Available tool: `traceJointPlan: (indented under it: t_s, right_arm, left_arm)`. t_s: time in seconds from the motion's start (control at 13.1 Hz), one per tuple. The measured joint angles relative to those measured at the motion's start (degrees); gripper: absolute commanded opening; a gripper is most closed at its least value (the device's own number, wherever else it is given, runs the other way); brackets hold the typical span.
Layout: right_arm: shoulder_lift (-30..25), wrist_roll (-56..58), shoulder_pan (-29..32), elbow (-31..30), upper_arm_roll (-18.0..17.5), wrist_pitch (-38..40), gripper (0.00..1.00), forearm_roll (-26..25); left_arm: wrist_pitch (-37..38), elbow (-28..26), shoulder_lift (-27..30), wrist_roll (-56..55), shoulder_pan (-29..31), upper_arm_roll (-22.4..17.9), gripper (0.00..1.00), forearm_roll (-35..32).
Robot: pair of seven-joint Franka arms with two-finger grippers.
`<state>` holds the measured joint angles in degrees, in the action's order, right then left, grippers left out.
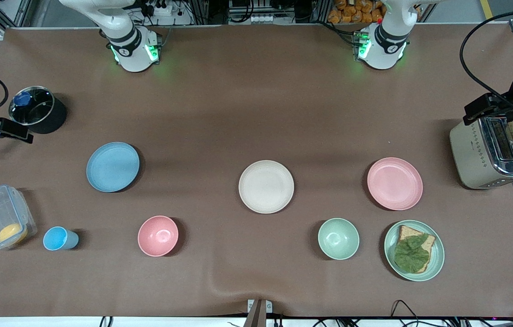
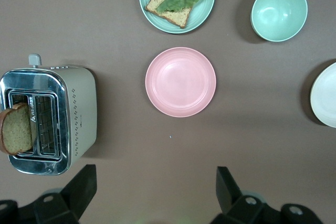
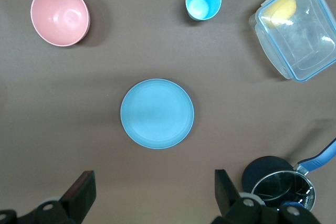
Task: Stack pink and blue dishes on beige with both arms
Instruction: 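Reach the left gripper to the pink plate while the right gripper reaches the blue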
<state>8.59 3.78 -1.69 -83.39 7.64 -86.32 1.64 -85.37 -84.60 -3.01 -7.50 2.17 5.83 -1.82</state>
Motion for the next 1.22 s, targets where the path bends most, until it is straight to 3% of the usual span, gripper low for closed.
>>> traceJointPlan:
  t_s: [0.46,0.69,0.99,1.22]
  right_arm:
    - [0.00,0.00,-0.01,0.01,-0.01,-0.01,1.00,-0.11]
    - [0.00,0.00,-0.01,0.05,-0.01,-0.04,1.00,-0.12]
    - [0.59,0.09,-0.01,-0.15,-0.01,-0.01,1.00,-0.21]
    - [4.17,0.17,0.55,-0.39,0.15,-0.13,1.00,-0.25]
  left_arm:
    - [0.03,-0.38,-0.14,0.02,0.19,-0.50,1.00,0.00]
    - [-1.16,-3.21,-1.52,0.07,0.50,-0.71,1.00,0.00]
    - [-13.52,-13.85,-2.95,0.49,2.29,-0.84,1.00,-0.01]
    - [-25.67,-22.02,-3.62,1.36,3.46,-0.86,1.00,-0.04]
